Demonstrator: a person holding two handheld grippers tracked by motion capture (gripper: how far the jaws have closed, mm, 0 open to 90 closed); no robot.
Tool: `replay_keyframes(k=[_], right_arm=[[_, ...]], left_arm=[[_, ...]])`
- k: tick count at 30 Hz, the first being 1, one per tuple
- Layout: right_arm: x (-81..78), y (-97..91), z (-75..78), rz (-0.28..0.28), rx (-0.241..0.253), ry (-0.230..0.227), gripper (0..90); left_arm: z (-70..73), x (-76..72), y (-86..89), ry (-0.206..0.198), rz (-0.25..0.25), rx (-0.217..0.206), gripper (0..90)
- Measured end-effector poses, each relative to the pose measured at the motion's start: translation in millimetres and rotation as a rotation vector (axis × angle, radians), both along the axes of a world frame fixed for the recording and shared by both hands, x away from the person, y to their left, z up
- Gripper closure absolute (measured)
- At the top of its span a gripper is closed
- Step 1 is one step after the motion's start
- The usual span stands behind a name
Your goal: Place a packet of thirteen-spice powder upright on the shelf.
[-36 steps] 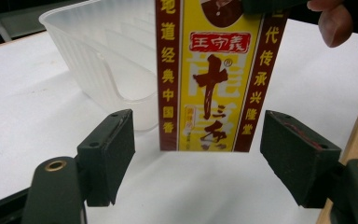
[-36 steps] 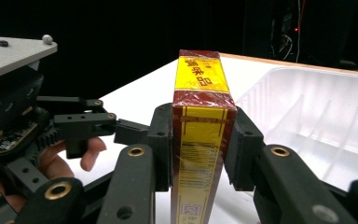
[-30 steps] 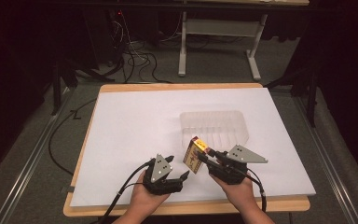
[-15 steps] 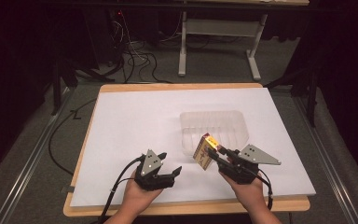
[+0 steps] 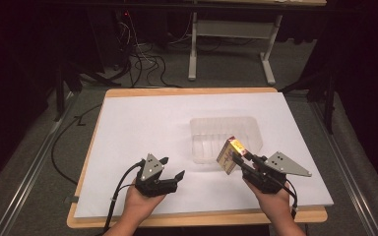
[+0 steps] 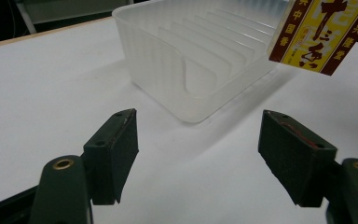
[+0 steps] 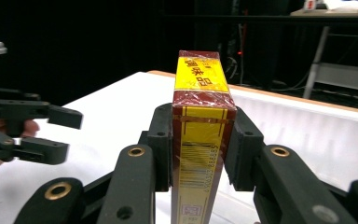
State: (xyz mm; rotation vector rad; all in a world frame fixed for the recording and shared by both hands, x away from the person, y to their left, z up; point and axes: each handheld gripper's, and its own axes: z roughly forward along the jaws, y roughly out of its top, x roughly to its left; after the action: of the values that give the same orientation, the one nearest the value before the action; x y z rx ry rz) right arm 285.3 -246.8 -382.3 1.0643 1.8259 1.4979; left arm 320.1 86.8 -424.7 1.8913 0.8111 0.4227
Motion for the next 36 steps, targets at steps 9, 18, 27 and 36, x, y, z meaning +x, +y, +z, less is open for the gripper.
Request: replay_keyframes(k=[9, 18, 27, 36], right_arm=[[2.5, -17.4, 4.0, -0.097, -0.004, -0.012, 68.4], [7.6, -35.0, 5.7, -0.214, -0.018, -0.025, 68.4], [22.8, -45.9, 7.1, -0.301, -0.032, -0.023, 68.4], [39.8, -48.1, 8.1, -0.357, -0.031, -0.012, 68.3]], left_arm=[[1.5, 2.9, 6.9, 0.001, 0.012, 0.005, 29.5], [3.7, 6.1, 14.4, 0.001, 0.027, 0.003, 30.0], [3.4, 6.1, 17.9, 0.008, 0.034, -0.001, 29.9], [3.8, 5.3, 18.6, 0.005, 0.034, -0.003, 29.9]])
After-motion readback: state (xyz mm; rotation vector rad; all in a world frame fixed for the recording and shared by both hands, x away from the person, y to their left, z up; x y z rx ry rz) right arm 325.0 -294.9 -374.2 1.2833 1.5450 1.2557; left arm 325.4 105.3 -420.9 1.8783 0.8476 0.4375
